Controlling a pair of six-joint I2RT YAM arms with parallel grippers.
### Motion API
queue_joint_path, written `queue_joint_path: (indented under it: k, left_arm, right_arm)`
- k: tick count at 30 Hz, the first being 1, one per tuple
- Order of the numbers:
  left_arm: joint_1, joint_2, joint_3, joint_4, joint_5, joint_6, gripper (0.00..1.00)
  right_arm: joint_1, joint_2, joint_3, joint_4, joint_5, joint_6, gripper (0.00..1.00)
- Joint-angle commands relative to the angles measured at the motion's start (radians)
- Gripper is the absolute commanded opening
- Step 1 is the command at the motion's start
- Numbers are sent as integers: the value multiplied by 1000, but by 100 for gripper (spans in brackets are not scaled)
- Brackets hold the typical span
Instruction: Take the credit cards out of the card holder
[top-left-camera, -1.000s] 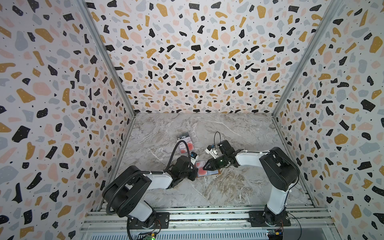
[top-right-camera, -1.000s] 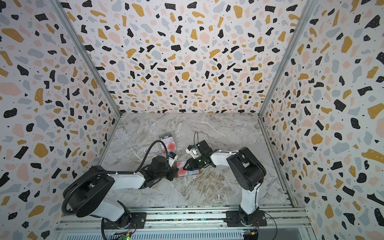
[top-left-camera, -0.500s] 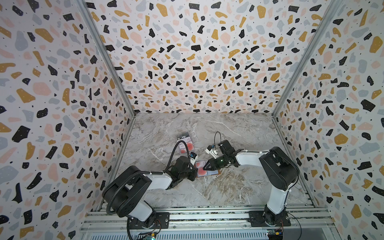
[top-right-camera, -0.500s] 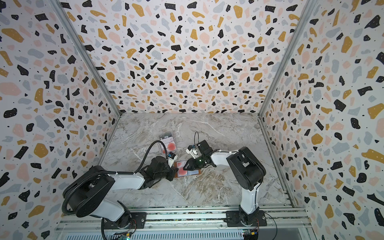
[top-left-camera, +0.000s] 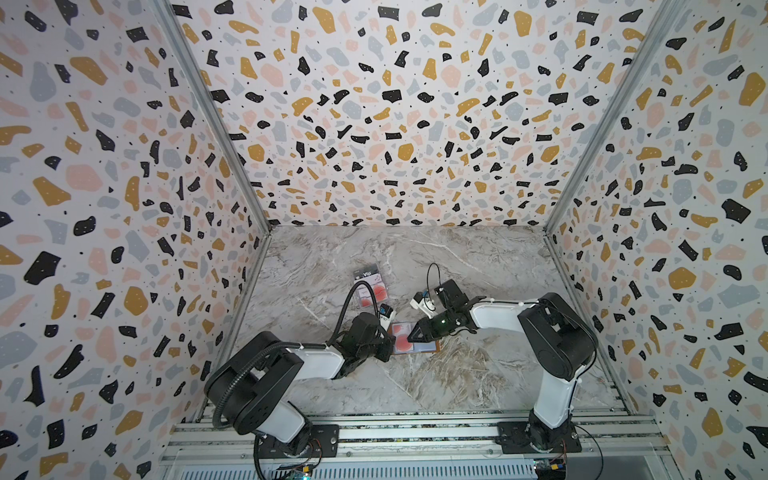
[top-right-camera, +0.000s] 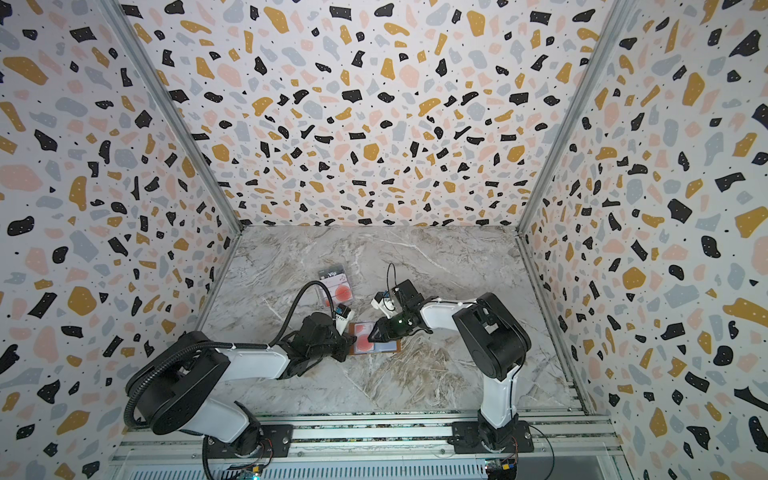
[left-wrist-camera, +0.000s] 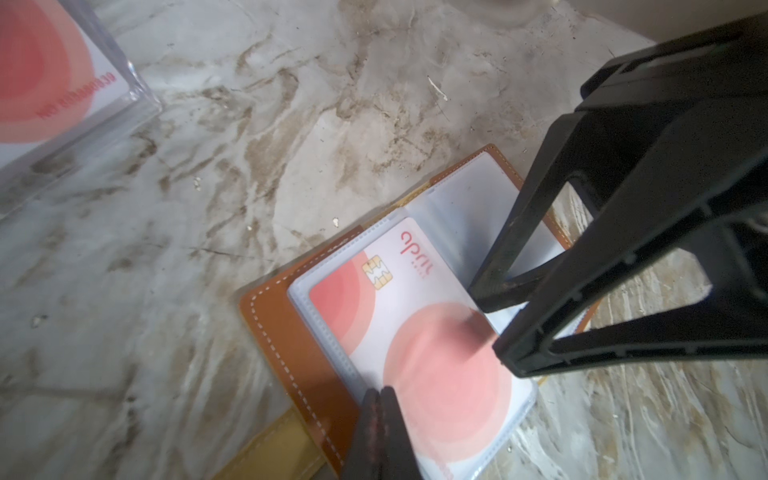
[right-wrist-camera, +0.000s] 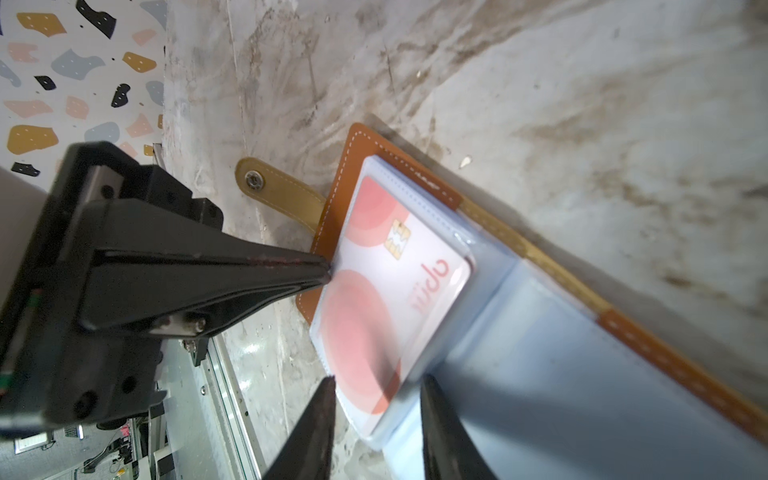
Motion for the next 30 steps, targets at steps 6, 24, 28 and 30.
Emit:
queue_joint_path:
  k: [6, 24, 28, 30]
  left_arm:
    - [-7, 33, -20, -74, -22, 0, 0]
    - [-7, 37, -18, -76, -24, 0, 0]
    - [-7, 38, -20, -74, -24, -2, 0]
    - [-7, 38, -20, -74, -24, -1, 0]
  right_arm:
    - [-1, -57, 9, 2, -7, 7, 35]
    - [-1, 5, -44, 128, -46, 126, 34]
    - [-1, 2, -53, 128, -19, 132, 34]
    - [-2, -2, -56, 129, -8, 134, 34]
